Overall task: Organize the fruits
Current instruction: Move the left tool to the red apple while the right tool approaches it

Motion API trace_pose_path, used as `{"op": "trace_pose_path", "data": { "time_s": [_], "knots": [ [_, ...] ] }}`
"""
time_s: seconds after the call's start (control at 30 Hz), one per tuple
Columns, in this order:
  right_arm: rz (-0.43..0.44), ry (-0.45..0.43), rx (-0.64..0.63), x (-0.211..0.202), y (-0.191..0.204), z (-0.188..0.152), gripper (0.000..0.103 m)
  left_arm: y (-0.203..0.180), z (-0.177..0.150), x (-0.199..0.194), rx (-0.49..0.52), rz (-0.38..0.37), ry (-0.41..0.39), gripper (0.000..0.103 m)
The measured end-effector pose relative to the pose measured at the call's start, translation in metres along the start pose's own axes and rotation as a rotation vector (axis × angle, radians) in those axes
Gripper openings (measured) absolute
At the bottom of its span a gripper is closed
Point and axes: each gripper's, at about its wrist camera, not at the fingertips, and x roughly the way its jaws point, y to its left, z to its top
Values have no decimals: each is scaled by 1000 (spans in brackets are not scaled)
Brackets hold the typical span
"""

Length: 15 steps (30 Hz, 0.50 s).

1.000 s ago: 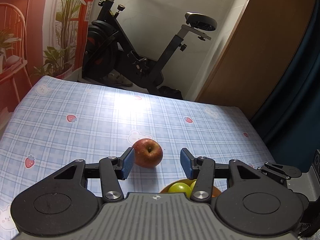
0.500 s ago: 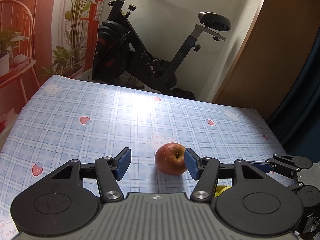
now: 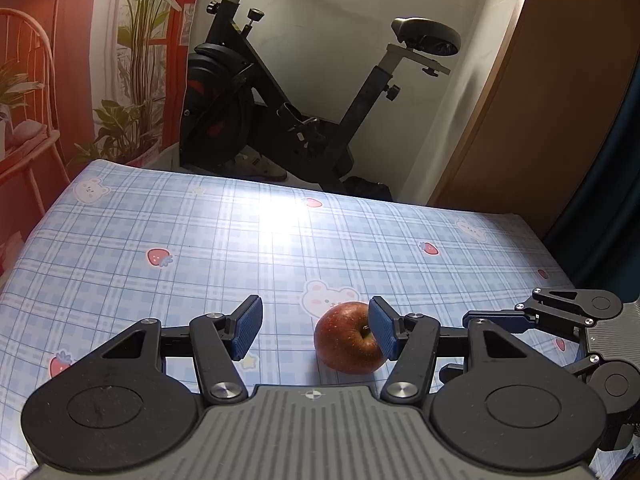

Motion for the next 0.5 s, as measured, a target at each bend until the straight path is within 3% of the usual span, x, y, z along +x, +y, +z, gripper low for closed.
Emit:
{"op": "trace_pose_path", "data": {
  "time_s": [0.5],
  "knots": [
    [57, 76, -21, 47, -4, 11, 58, 15, 2, 43, -83, -70, 89, 61]
  ]
}}
